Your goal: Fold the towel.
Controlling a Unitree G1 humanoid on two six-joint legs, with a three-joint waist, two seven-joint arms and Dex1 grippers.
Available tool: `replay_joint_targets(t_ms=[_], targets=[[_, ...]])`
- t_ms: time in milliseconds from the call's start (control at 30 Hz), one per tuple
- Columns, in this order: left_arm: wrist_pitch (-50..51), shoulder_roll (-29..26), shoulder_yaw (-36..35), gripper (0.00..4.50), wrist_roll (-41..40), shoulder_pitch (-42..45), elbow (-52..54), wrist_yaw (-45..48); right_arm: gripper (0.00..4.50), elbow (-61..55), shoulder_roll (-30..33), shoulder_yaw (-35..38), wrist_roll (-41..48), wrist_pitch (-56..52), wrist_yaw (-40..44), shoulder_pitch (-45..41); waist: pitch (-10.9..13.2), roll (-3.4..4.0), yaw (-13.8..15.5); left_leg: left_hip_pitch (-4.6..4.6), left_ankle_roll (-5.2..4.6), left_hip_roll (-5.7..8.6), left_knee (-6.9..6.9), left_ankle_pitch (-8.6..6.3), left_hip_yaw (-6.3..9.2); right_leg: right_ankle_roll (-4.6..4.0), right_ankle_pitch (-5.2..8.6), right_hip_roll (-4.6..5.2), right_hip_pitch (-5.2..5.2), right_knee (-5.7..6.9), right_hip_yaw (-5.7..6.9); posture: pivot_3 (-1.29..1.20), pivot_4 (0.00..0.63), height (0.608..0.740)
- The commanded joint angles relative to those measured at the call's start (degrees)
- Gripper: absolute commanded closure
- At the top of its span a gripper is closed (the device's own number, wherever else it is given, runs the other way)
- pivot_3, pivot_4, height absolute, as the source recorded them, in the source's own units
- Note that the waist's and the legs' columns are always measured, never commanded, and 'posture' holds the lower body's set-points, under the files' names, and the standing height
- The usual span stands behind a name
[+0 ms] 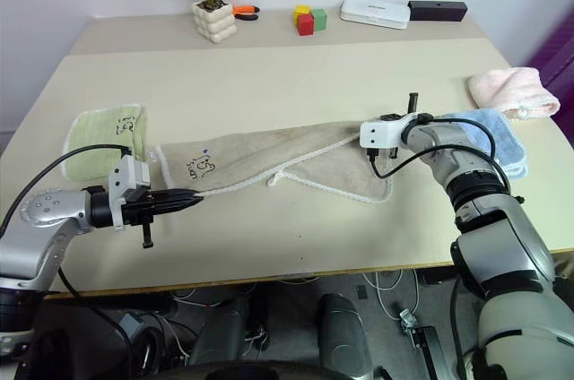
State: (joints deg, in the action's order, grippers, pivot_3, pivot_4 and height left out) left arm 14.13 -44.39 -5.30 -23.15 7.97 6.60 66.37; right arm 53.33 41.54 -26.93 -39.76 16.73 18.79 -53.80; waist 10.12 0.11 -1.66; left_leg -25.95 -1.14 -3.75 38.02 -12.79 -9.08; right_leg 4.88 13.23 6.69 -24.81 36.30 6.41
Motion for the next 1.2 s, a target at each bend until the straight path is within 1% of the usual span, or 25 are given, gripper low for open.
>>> replay_joint_targets(t_ms=[33, 133, 200, 233, 300, 367, 433, 500, 567, 600, 667, 767, 833, 867, 900, 967, 1000, 1100, 1200], targets=[[-1.4, 2.0, -2.1, 4.50, -0.3, 3.4, -2.7, -3.5, 4.47, -6.4, 4.0, 2.6, 1.9, 1.8, 2.7, 1.1, 0.0, 0.04, 0.3, 0.00, 0.00, 0.00, 0.00, 0.00, 0.00, 0.00, 0.00, 0.00, 0.00, 0.00, 0.00, 0.00, 0.150, 0.740], [-4.6, 5.4, -3.3, 4.50, 0.3, 8.8, -8.2, -7.3, 4.47, -12.0, 4.6, 5.4, 5.0, 0.4, 5.0, 2.8, 0.0, 0.02, 0.6, 0.04, 0.00, 0.00, 0.02, 0.01, 0.00, 0.01, -0.01, 0.00, 0.04, 0.01, 0.00, 0.00, 0.150, 0.740], [-9.3, 7.9, -3.4, 4.50, 3.6, 15.2, -16.6, -12.4, 4.47, -13.8, 2.3, 8.6, 8.6, -2.5, 5.2, 2.1, 0.0, 0.03, 0.5, 0.10, 0.01, 0.01, 0.04, 0.02, 0.00, 0.02, -0.02, -0.01, 0.09, 0.02, -0.01, 0.00, 0.150, 0.740], [-12.2, 8.9, -3.0, 4.50, 5.2, 18.7, -21.5, -13.9, 4.47, -12.8, 0.9, 9.5, 9.6, -3.5, 4.6, 1.1, 0.0, 0.01, 0.6, 0.19, 0.01, 0.01, 0.04, 0.02, -0.01, 0.02, -0.01, -0.01, 0.15, 0.03, -0.01, 0.00, 0.150, 0.740], [-16.8, 10.3, -2.1, 4.50, 7.8, 26.5, -32.2, -15.6, 4.47, -7.9, -1.4, 9.0, 8.0, -3.8, 0.3, -2.4, 0.0, -0.01, 0.5, 0.35, 0.02, 0.02, 0.04, 0.03, 0.00, 0.01, -0.02, -0.07, 0.30, 0.03, 0.01, 0.00, 0.150, 0.740], [-23.2, 11.5, -1.4, 4.50, 10.9, 36.1, -45.3, -18.1, 4.47, 0.9, -4.7, 8.9, 7.5, -3.9, -4.7, -7.6, 0.0, -0.02, 0.5, 0.39, 0.02, 0.03, 0.04, 0.03, -0.05, 0.02, -0.02, -0.06, 0.32, 0.04, 0.00, 0.00, 0.150, 0.740], [-28.8, 11.2, -0.5, 4.50, 15.1, 46.1, -58.0, -23.0, 4.47, 8.3, -7.1, 7.6, 5.7, -4.3, -10.0, -13.5, 0.1, -0.06, 0.5, 0.36, 0.01, 0.04, 0.04, 0.03, -0.07, 0.02, -0.02, -0.06, 0.29, 0.06, -0.01, 0.00, 0.150, 0.740], [-33.7, 9.8, -0.3, 4.50, 17.9, 54.7, -67.2, -27.7, 4.47, 12.6, -8.3, 6.3, 3.9, -4.3, -14.7, -19.3, 0.1, -0.06, 0.4, 0.23, 0.01, 0.04, 0.00, 0.04, -0.09, 0.02, -0.02, -0.06, 0.17, 0.03, -0.01, 0.00, 0.150, 0.740], [-37.8, 7.6, 0.6, 4.50, 21.3, 61.5, -72.5, -31.3, 4.47, 14.6, -8.6, 6.1, 3.3, -3.9, -18.5, -24.0, 0.1, -0.05, 0.3, 0.10, 0.00, 0.05, -0.06, 0.04, -0.14, 0.04, -0.02, -0.04, 0.04, 0.01, -0.02, 0.00, 0.150, 0.740], [-39.3, 6.4, 0.7, 4.50, 22.2, 64.2, -74.1, -31.6, 4.47, 14.9, -8.2, 6.4, 3.4, -3.8, -20.2, -25.7, 0.1, -0.05, 0.3, -0.03, 0.01, 0.05, -0.09, 0.04, -0.16, 0.05, -0.02, -0.04, -0.08, 0.02, -0.02, 0.00, 0.150, 0.740], [-42.0, 4.5, 0.6, 4.50, 23.2, 66.9, -76.2, -31.3, 4.47, 14.4, -7.1, 6.9, 4.3, -2.5, -21.2, -26.7, 0.1, -0.05, 0.0, -0.44, 0.02, 0.06, -0.14, 0.05, -0.19, 0.07, 0.00, -0.05, -0.52, 0.04, -0.02, 0.00, 0.150, 0.740], [-44.9, 2.6, 0.4, 4.50, 23.4, 67.1, -77.2, -28.7, 4.47, 11.6, -4.9, 7.5, 5.7, 0.2, -19.5, -24.5, 0.1, -0.04, -0.5, -0.41, 0.02, 0.06, -0.23, 0.05, -0.31, 0.18, 0.08, -0.03, -0.44, -0.01, 0.00, 0.00, 0.150, 0.740], [-46.7, 1.9, -0.6, 4.50, 21.1, 64.8, -76.3, -22.3, 4.47, 6.4, -2.6, 7.5, 6.8, 4.0, -15.7, -20.1, 0.1, -0.04, -0.5, -0.41, 0.02, 0.06, -0.15, 0.05, -0.31, 0.18, 0.08, -0.03, -0.41, 0.03, 0.00, 0.00, 0.150, 0.740], [-47.0, 1.8, -1.4, 4.50, 19.5, 63.2, -75.7, -18.4, 4.47, 2.8, -1.4, 7.4, 7.8, 6.4, -12.6, -16.9, 0.1, -0.04, -0.5, -0.41, 0.01, 0.06, -0.12, 0.05, -0.30, 0.18, 0.08, -0.03, -0.38, 0.04, 0.01, 0.00, 0.150, 0.740], [-48.0, 1.8, -2.1, 4.50, 18.1, 60.9, -74.9, -14.8, 4.47, -1.8, -0.7, 7.4, 10.2, 8.5, -7.7, -12.3, 0.1, -0.05, -0.5, -0.39, 0.00, 0.06, -0.08, 0.04, -0.30, 0.19, 0.08, -0.02, -0.34, 0.05, 0.01, 0.00, 0.150, 0.740], [-48.5, 1.9, -2.8, 4.50, 16.1, 57.2, -73.4, -8.0, 4.47, -9.9, 0.4, 8.4, 12.3, 8.1, -3.8, -5.2, 0.1, -0.05, -0.8, -0.32, -0.02, 0.06, -0.03, 0.03, -0.29, 0.19, 0.07, -0.01, -0.26, 0.09, 0.01, 0.00, 0.150, 0.740], [-49.8, 1.8, -2.7, 4.50, 15.7, 54.6, -72.3, -5.8, 4.47, -14.9, 0.8, 8.9, 15.1, 7.3, 0.6, -0.6, 0.1, -0.05, -0.9, -0.31, -0.02, 0.05, -0.01, 0.04, -0.28, 0.19, 0.07, -0.01, -0.26, 0.13, 0.01, 0.00, 0.150, 0.740], [-52.2, 0.8, -1.6, 4.50, 14.3, 44.0, -68.2, 4.2, 4.47, -27.9, 4.0, 9.4, 16.4, 5.4, 7.6, 12.5, 0.1, -0.03, -0.9, -0.33, -0.02, 0.04, 0.05, 0.04, -0.27, 0.19, 0.08, -0.01, -0.33, 0.26, -0.01, 0.00, 0.150, 0.740], [-52.8, 0.0, -1.8, 4.50, 12.5, 38.5, -64.3, 10.0, 4.47, -33.7, 7.4, 10.5, 16.8, 4.4, 13.1, 18.6, 0.1, -0.04, -0.9, -0.34, -0.02, 0.04, 0.11, 0.04, -0.29, 0.19, 0.08, 0.01, -0.38, 0.32, -0.02, 0.00, 0.150, 0.740]])
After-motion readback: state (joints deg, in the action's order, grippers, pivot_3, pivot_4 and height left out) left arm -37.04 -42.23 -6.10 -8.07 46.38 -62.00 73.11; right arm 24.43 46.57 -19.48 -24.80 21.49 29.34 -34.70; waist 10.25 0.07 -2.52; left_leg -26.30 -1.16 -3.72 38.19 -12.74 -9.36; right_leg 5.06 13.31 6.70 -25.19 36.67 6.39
